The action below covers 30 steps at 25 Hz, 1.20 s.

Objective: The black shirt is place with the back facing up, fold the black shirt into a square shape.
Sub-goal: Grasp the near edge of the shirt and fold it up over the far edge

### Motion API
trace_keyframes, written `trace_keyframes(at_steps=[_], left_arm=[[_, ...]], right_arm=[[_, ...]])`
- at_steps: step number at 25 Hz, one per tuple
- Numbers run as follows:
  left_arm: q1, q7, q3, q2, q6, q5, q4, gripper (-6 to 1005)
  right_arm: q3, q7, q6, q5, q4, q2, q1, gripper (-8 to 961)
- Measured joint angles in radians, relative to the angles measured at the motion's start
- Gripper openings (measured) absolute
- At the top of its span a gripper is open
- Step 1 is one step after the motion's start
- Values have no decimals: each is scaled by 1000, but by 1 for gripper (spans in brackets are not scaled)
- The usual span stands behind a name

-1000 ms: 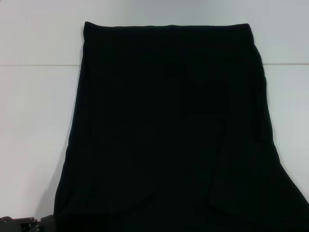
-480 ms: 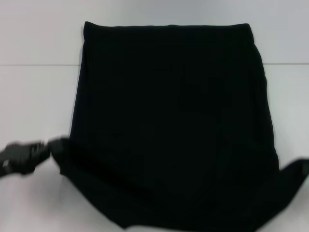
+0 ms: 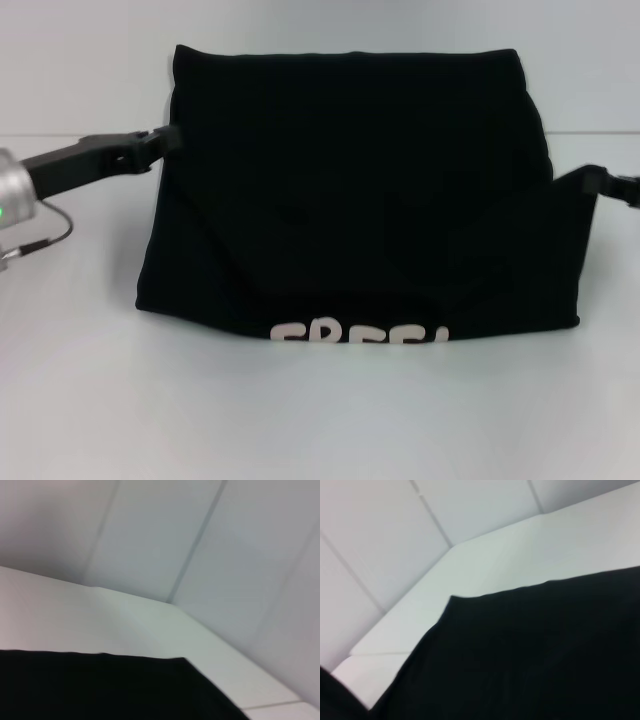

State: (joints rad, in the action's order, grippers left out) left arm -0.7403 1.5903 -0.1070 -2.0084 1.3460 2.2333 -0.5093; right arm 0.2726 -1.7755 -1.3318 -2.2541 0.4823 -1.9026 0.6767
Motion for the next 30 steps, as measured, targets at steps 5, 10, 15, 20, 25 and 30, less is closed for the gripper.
trace_keyframes(at_steps=[5,10,15,20,25,30], left_arm=[[-61,-29,-31,-14,-190,-4,42,33],[-106,-38,-65,-27,-311,-10,54,37],[-134,-45,-69,-28,-376,-16,57,41],[-146,-44,-70,-23,-425,-37,59,45],[-140,-47,-86,-26,-477,-41,78,50],[-131,-50,-164,-44,-591,-41,135,54]], right_arm=[[19,-2,209,0,-63,-22,74,35],[54,0,355,1,-86,-45,136,34],[66,-11,447,2,-87,-52,178,34],[65,-21,474,7,-89,-43,194,35],[71,-32,507,8,-130,-42,196,35],[77,-32,574,3,-171,-70,195,41]])
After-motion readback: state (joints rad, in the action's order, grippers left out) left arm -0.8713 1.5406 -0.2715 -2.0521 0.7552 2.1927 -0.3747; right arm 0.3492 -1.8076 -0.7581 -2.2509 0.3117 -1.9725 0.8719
